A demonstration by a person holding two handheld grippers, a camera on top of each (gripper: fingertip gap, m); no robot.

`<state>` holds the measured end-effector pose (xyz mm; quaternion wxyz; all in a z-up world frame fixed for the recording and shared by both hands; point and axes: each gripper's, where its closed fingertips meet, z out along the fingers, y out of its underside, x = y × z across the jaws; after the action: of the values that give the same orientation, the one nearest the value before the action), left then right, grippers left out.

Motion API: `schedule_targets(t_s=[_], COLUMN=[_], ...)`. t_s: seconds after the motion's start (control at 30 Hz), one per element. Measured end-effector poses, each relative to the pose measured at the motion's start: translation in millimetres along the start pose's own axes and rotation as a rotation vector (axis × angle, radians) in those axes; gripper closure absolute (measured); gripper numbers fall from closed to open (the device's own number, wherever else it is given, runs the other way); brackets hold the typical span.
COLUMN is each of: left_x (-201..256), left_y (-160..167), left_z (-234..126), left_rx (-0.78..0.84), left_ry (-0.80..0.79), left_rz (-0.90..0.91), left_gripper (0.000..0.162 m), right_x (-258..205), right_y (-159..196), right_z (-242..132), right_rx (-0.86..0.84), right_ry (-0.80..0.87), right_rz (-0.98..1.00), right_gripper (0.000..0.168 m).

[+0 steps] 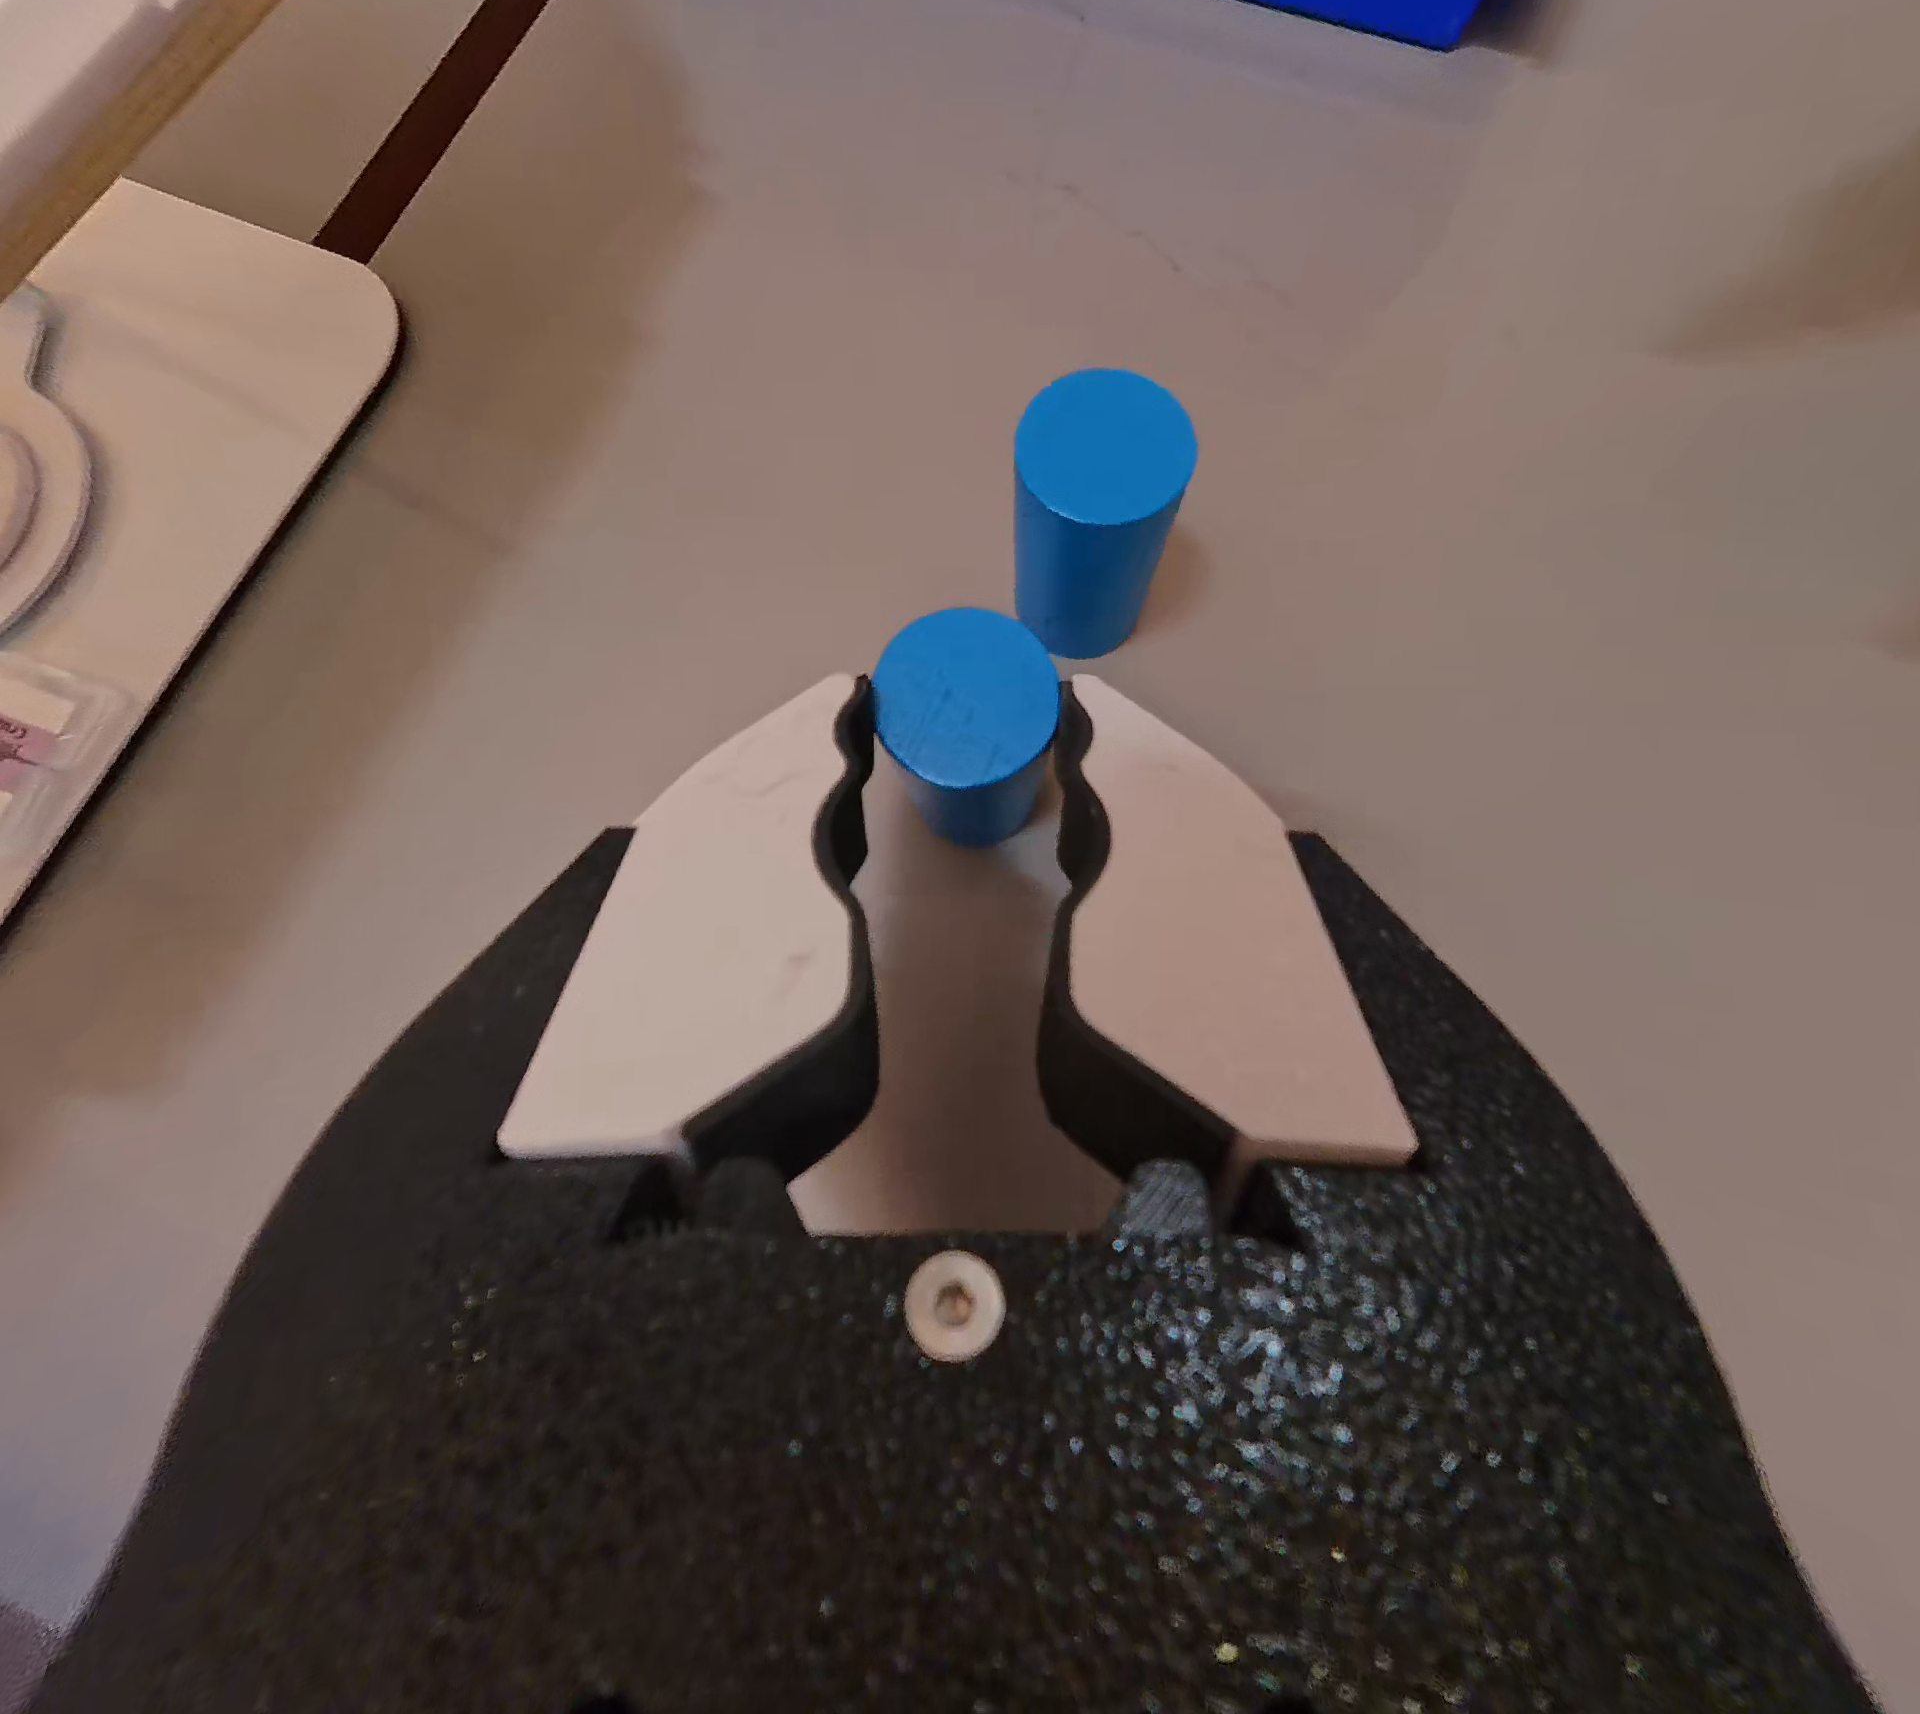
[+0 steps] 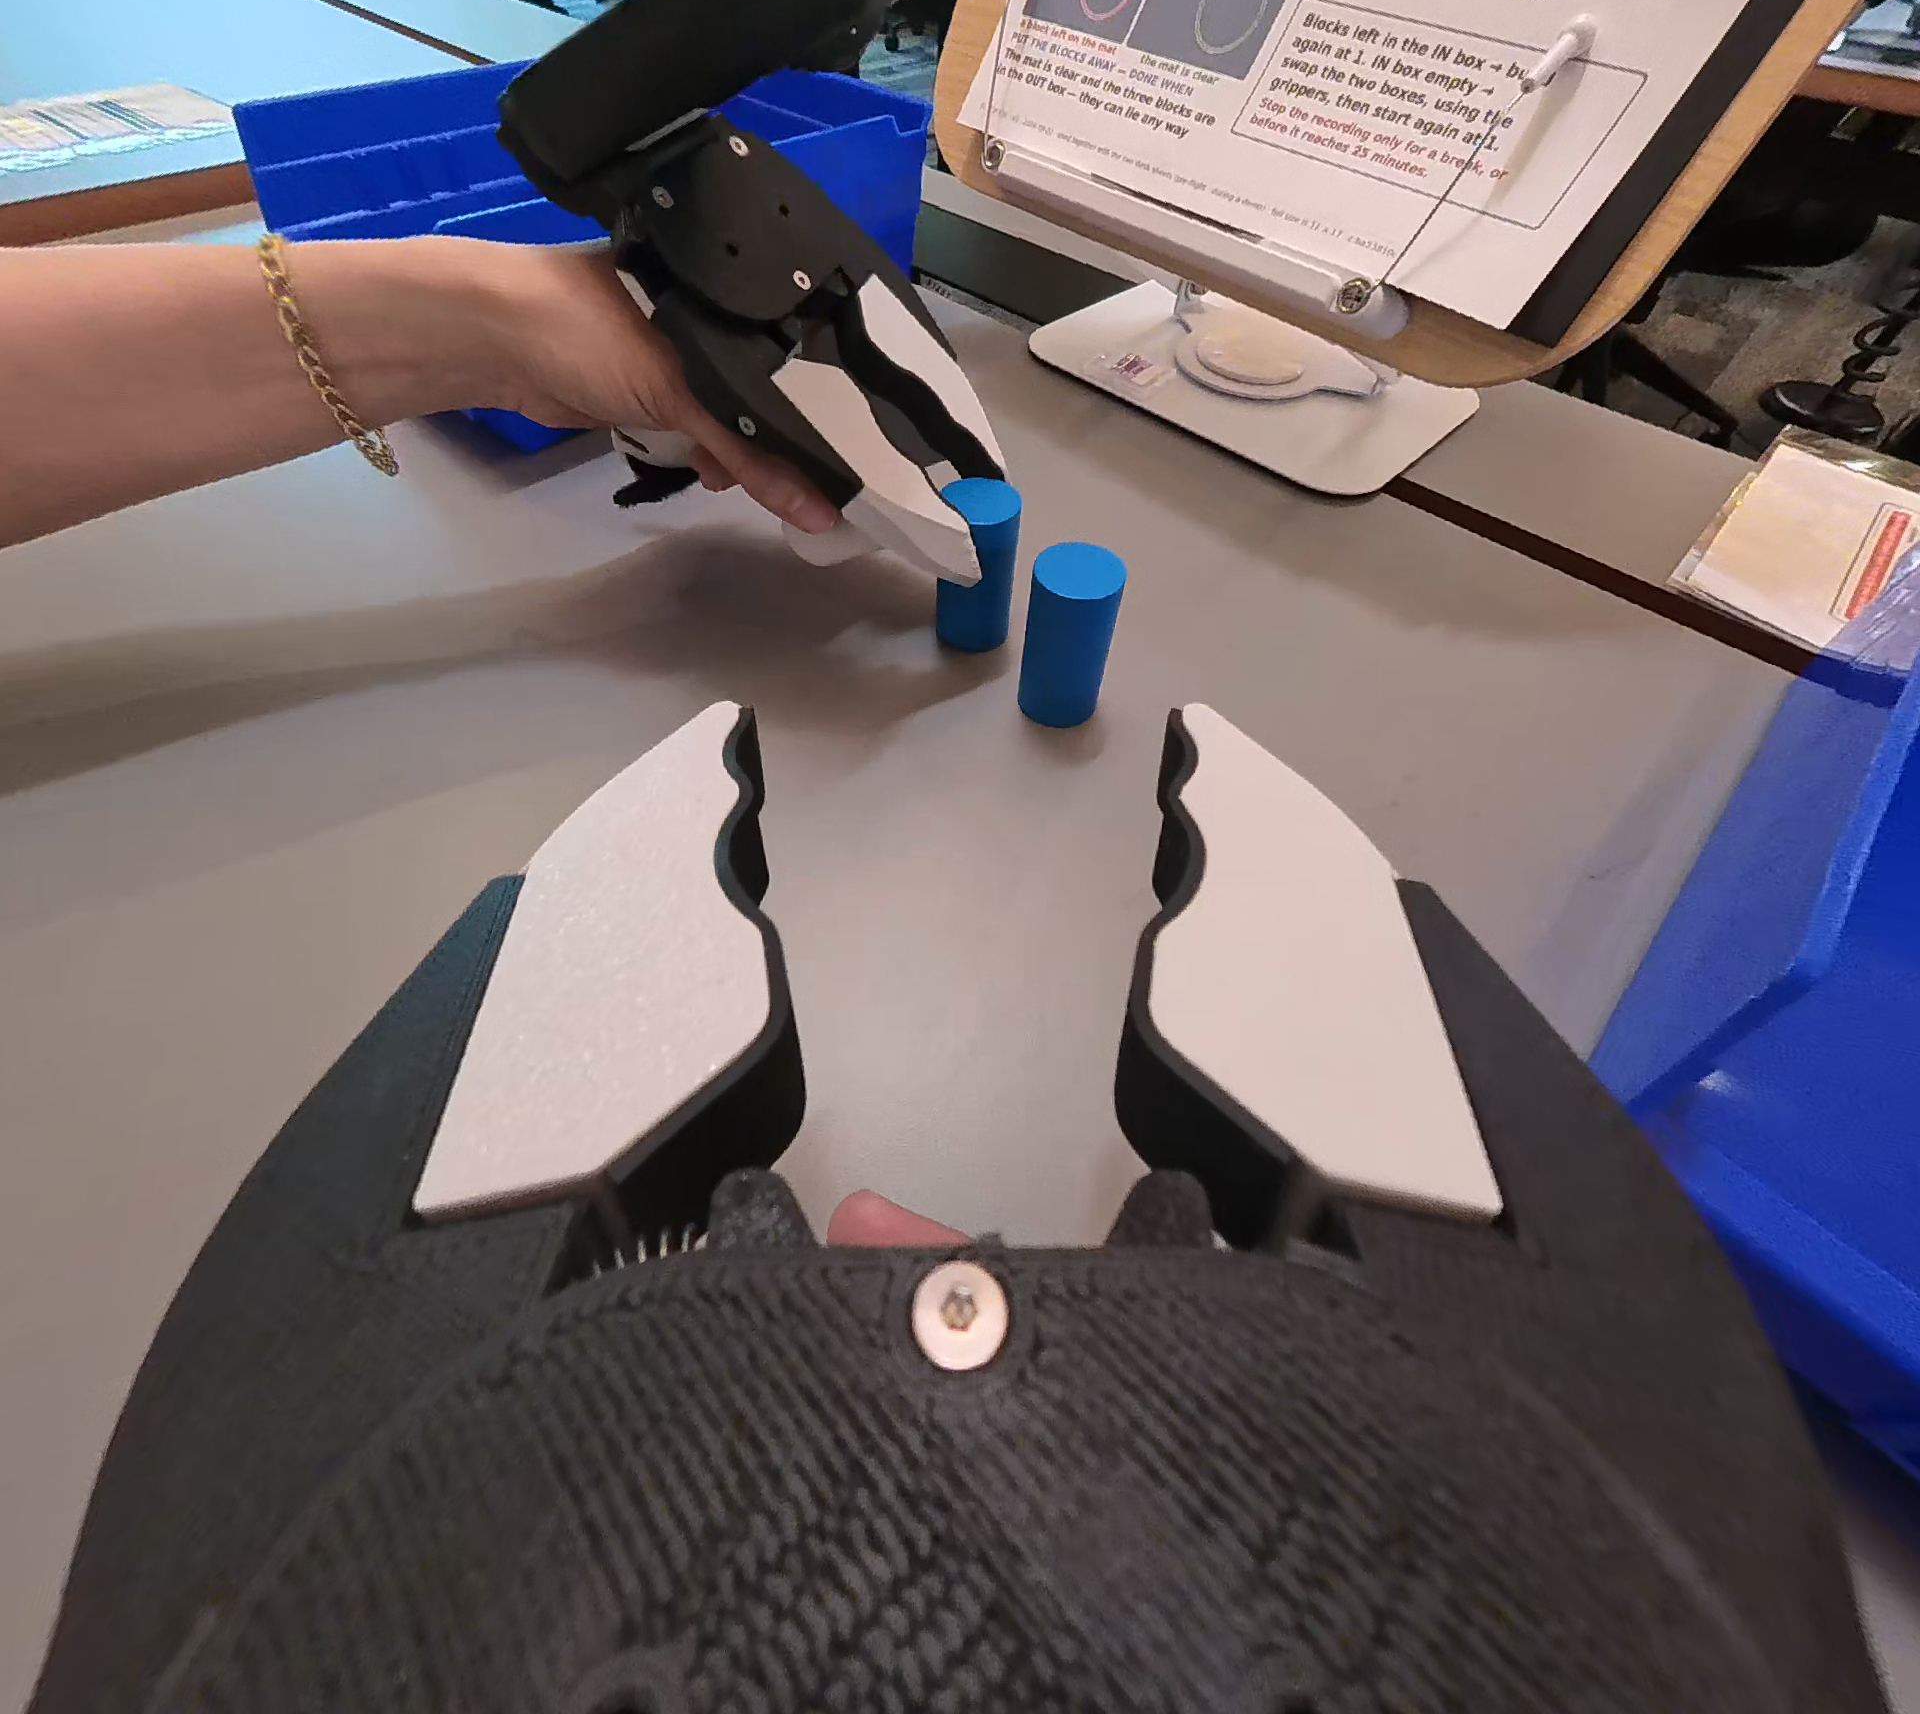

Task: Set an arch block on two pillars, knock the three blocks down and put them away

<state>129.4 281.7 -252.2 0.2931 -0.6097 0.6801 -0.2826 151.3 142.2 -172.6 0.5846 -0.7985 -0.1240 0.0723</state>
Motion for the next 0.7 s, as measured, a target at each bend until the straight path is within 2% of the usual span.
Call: schedule_targets(t_s=[0.37, 0.5, 0.7], left_x=[-4, -10, 2], left_y=[3, 9, -9], left_z=[0, 2, -6], left_rx=[-0.069, -0.11, 0.017], left_ry=[-0.074, -0.125, -0.056], left_rz=[0.01, 0.028, -0.061], left_gripper=[0.128, 0.118, 0.102], right_x=[0, 0, -1], right_y=[1, 1, 1], right_z=[2, 2, 0], right_rx=[-0.009, -0.009, -0.007], right_ry=[-0.006, -0.003, -0.004], right_rz=[-0.002, -0.002, -0.003], right_gripper=[0.094, 0.094, 0.094])
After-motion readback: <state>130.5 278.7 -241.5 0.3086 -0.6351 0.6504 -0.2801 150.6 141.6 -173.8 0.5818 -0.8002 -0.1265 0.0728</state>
